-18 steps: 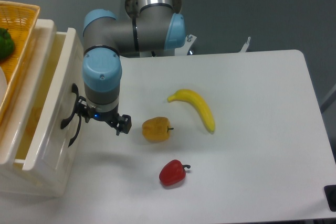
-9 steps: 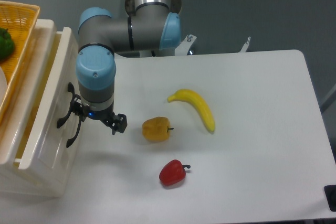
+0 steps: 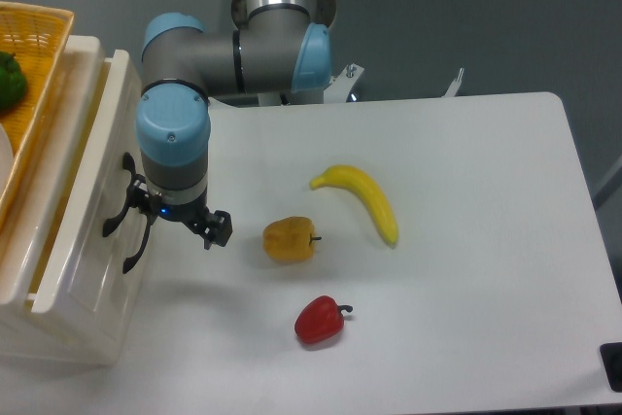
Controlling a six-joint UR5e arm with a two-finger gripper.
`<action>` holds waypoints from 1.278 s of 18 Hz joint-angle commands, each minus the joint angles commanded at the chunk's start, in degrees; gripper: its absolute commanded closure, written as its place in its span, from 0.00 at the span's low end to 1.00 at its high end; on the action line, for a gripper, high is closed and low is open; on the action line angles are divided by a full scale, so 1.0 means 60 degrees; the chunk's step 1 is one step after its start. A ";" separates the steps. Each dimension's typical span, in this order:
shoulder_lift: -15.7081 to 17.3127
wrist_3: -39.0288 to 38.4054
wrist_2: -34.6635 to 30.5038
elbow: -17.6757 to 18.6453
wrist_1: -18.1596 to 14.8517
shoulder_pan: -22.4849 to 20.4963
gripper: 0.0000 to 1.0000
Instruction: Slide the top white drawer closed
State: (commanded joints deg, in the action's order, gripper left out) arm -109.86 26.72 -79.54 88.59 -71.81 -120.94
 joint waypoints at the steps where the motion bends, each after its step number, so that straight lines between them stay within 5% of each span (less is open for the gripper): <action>1: 0.0000 0.0000 0.0000 0.0014 0.0015 0.0000 0.00; 23: 0.0015 0.0527 -0.0029 -0.0029 0.0059 -0.0351 0.00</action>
State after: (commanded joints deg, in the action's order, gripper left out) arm -109.78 29.88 -79.72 88.42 -71.46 -123.05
